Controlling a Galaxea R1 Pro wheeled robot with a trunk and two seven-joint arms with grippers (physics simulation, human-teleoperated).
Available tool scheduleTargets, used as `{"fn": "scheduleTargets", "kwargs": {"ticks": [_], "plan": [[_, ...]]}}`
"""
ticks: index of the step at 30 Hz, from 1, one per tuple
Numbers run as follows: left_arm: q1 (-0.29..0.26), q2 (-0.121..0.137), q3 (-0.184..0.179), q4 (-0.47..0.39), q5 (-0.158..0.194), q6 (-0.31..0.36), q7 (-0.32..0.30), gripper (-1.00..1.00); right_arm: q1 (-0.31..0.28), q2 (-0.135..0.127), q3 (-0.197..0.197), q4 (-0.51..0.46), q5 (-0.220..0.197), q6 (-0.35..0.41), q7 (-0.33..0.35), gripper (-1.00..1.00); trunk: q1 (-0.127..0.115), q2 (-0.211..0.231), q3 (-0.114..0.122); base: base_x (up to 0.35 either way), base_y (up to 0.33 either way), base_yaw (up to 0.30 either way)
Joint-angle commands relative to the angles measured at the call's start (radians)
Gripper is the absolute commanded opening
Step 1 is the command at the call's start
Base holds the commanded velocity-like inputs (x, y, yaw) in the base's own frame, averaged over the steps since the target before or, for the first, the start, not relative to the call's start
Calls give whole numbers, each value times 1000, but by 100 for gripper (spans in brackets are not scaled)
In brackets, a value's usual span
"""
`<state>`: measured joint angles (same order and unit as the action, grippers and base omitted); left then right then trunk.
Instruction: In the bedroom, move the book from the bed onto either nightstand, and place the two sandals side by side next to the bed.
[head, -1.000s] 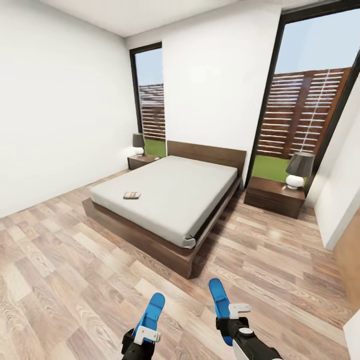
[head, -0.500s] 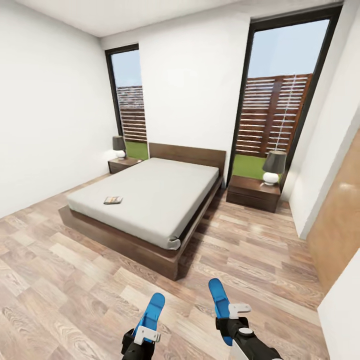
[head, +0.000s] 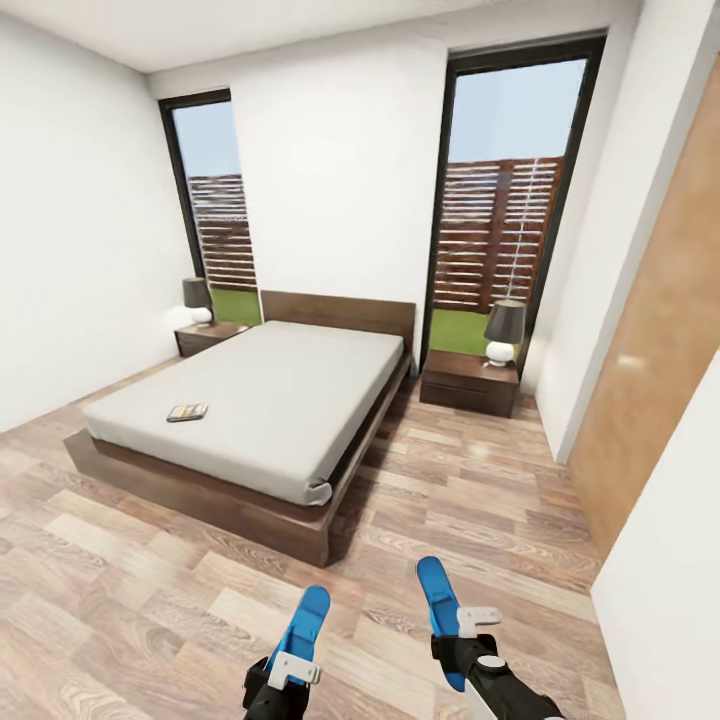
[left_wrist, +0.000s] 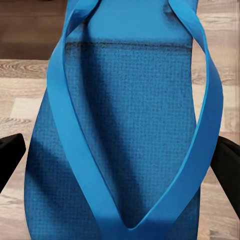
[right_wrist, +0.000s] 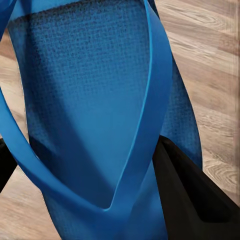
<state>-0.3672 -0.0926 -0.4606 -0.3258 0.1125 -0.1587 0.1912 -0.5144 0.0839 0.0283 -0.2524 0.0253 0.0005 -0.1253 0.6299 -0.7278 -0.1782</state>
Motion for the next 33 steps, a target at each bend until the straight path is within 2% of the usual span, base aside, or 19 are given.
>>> {"fn": "scheduleTargets", "kwargs": {"ticks": [1,9,23,33], "plan": [[-1,1,-9,1,10,-4,7,-100,-1,0,2,1,-1,-1,-5,-100,0,-1,-1,0,0,-230],[-1,1,-9,1,10,-4,7,-100,-1,0,2,1,-1,-1,-5,-100,0,-1,4,0,0,-196],[-1,1,-9,1,10,-4,7,-100,-1,0,2,1,-1,-1,-5,-100,0,-1,5,12,0,-31],[-1,1,-9,1,10,-4,7,-100,-1,0,2,1,-1,-1,-5,-100,0,-1,5,68,0,-236]]}}
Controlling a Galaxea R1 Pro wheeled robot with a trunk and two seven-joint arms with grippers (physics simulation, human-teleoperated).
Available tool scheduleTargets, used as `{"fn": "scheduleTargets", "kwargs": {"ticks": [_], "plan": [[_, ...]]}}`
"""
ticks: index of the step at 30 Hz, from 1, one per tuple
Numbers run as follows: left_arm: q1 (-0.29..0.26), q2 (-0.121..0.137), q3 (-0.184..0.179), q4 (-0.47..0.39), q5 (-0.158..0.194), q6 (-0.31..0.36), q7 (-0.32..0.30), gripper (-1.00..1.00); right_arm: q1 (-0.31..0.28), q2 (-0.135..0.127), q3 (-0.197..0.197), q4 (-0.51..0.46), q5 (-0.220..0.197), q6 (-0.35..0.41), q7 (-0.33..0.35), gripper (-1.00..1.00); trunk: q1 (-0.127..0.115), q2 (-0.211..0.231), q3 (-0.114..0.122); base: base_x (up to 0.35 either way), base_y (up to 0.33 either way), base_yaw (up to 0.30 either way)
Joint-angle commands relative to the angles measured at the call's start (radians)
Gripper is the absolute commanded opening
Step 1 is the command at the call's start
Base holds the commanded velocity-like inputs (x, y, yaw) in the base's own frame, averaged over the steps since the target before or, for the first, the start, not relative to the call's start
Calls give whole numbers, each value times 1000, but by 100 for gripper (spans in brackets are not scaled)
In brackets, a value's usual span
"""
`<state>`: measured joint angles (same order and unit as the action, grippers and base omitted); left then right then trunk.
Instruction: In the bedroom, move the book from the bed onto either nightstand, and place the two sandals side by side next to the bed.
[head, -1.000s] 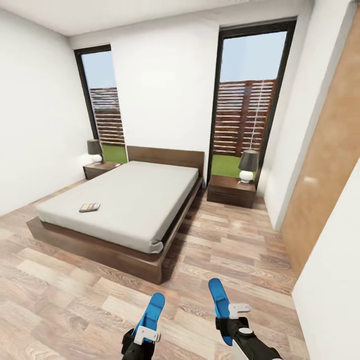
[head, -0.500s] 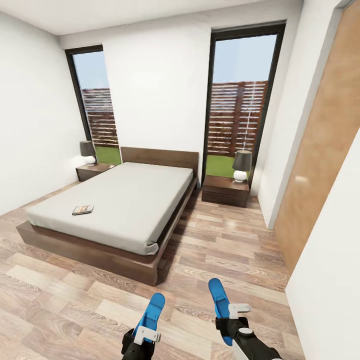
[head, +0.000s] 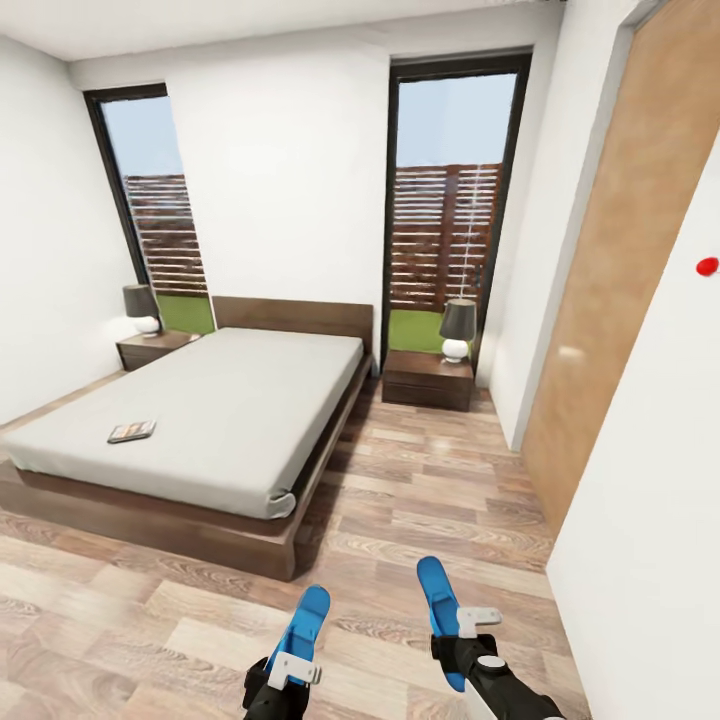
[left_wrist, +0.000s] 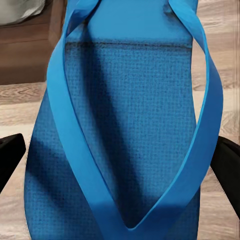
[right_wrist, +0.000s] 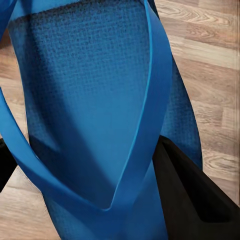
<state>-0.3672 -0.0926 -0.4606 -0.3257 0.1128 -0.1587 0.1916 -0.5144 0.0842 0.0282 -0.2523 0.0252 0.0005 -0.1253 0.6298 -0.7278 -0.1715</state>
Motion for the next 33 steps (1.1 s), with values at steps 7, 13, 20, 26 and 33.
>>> {"fn": "scheduleTargets", "kwargs": {"ticks": [7,13,20,26,33], "plan": [[-1,1,-9,1,10,-4,7,-100,-1,0,3,1,-1,-1,-5,-100,0,-1,-1,86,0,-125],[-1,0,-9,1,10,-4,7,-100,-1,0,3,1,-1,-1,-5,-100,0,-1,-1,198,0,-16],[-1,0,-9,1,10,-4,8,-100,-1,0,3,2,-1,-1,-5,-100,0,-1,-1,313,-18,-2],[-1,0,-9,1,10,-4,8,-100,-1,0,2,2,-1,-1,-5,-100,0,-1,-1,312,-66,-105],[-1,0,-9,1,10,-4,8,-100,1,0,3,1,-1,-1,-5,-100,0,-1,-1,318,-9,-218]]}}
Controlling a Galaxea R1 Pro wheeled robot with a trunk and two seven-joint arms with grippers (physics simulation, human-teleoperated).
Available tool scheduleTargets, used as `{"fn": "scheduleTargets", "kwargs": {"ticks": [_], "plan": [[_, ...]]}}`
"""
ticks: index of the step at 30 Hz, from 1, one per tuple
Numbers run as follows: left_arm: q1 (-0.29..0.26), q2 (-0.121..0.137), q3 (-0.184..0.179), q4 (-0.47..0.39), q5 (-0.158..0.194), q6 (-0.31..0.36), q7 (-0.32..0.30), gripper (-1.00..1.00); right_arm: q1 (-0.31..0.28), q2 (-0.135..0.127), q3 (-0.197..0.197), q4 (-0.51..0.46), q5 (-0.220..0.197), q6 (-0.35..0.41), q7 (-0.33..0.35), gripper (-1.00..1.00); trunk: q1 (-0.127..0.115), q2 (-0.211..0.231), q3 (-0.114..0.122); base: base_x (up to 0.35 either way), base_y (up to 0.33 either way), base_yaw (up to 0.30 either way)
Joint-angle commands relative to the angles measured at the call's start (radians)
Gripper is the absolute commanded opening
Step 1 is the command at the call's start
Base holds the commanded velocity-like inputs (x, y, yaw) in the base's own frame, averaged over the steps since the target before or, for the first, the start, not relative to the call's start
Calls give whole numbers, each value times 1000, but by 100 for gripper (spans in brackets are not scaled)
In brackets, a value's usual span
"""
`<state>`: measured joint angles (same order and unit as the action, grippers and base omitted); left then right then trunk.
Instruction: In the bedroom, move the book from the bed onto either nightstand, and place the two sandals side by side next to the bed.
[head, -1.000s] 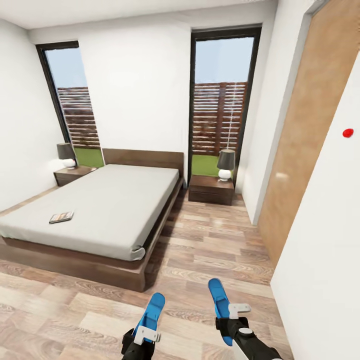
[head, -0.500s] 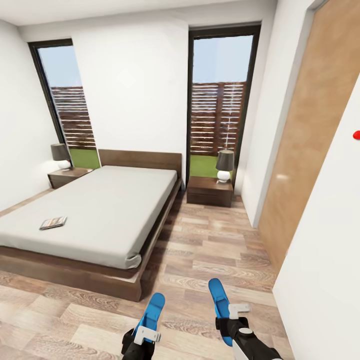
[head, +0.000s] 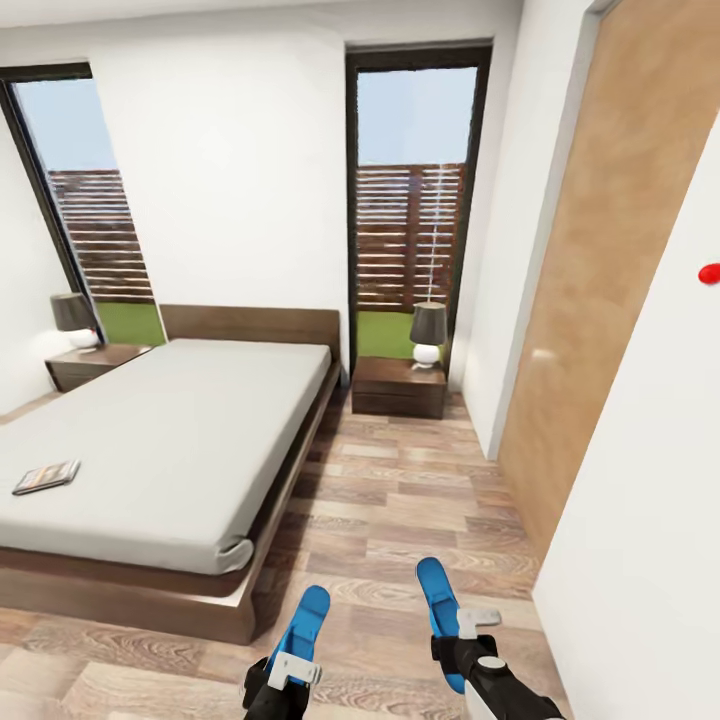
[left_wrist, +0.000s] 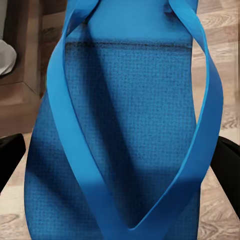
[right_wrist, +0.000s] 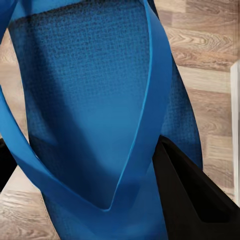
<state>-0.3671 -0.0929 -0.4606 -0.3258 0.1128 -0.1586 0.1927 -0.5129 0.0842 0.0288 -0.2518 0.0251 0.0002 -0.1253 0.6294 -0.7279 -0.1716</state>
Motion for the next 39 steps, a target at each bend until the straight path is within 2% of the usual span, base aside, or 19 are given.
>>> {"fn": "scheduleTargets", "kwargs": {"ticks": [1,30,39], "plan": [[-1,1,-9,1,10,-4,7,-100,0,0,3,0,-1,-1,-5,-100,1,-1,-1,319,-2,-126],[-1,1,-15,1,10,-4,8,-100,4,0,3,0,-1,-1,-5,-100,1,-1,-1,322,0,-14],[-1,1,-16,1,10,-4,8,-100,4,1,3,0,-1,-1,-5,-100,1,-1,-1,322,0,-108]]}}
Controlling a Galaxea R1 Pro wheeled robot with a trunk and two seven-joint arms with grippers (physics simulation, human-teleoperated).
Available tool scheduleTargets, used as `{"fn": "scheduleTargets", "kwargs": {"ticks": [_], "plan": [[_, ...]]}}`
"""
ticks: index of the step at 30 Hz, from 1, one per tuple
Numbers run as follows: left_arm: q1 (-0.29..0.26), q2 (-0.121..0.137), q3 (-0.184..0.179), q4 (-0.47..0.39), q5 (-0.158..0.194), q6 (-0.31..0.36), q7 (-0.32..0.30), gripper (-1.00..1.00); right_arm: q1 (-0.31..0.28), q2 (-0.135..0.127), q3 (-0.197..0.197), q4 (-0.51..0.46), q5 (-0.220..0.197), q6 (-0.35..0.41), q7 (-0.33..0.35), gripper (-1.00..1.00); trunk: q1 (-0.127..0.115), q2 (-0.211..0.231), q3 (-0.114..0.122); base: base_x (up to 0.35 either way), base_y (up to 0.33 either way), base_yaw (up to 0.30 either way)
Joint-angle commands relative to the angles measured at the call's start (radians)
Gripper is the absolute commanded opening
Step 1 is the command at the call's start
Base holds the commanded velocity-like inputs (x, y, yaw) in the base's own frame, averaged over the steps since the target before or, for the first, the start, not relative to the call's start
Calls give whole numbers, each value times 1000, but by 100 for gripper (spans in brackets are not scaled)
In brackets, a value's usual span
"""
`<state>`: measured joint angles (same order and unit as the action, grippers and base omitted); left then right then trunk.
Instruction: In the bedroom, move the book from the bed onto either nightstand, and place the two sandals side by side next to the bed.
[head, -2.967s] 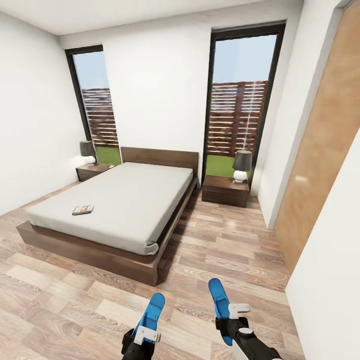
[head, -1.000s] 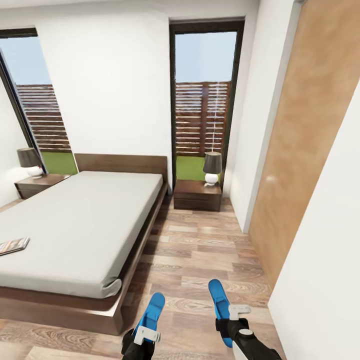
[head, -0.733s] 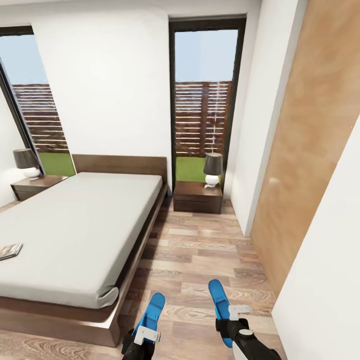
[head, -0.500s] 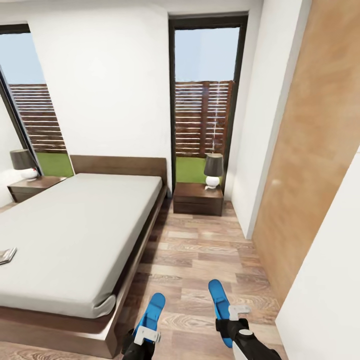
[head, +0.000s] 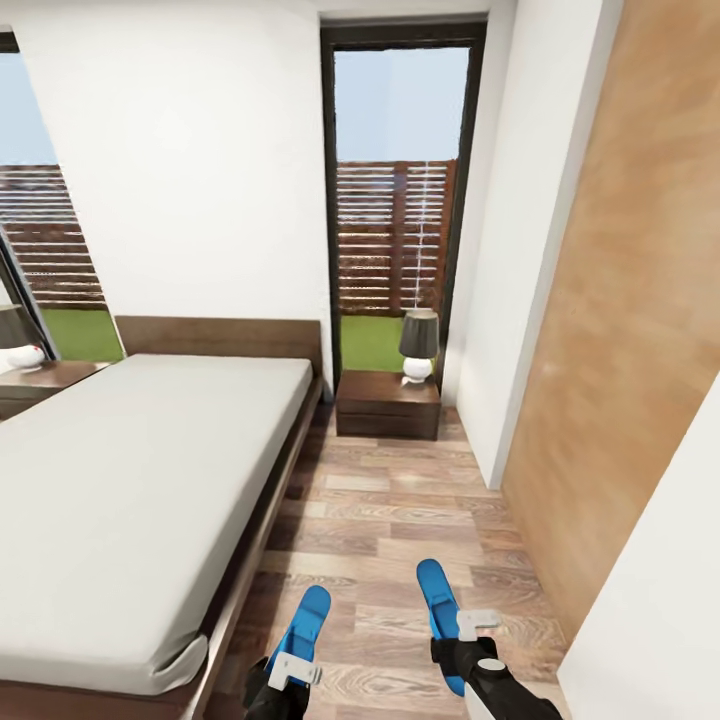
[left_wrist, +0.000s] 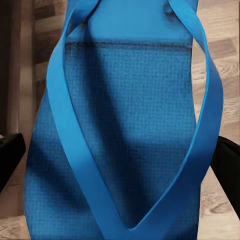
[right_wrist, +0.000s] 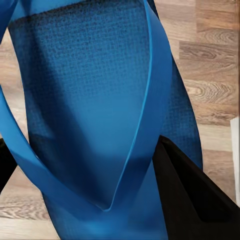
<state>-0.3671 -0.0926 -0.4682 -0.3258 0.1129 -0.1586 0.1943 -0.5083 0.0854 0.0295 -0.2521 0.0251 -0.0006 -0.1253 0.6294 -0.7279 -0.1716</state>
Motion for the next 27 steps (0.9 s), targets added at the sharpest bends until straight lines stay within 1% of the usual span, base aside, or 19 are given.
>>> {"fn": "scheduleTargets", "kwargs": {"ticks": [1,5,14,27], "plan": [[-1,0,-9,1,10,-4,7,-100,-1,0,3,1,-1,-1,-5,-100,1,-1,-1,322,0,-157],[-1,0,-9,1,10,-4,7,-100,-1,0,3,1,-1,-1,-5,-100,1,-1,-1,322,0,-80],[-1,0,-10,1,9,-4,7,-100,-1,0,3,1,-1,-1,-5,-100,1,-1,-1,322,-6,-13],[-1,0,-10,1,8,-4,7,-100,-1,0,3,2,-1,-1,-5,-100,1,-1,-1,304,-153,0]]}}
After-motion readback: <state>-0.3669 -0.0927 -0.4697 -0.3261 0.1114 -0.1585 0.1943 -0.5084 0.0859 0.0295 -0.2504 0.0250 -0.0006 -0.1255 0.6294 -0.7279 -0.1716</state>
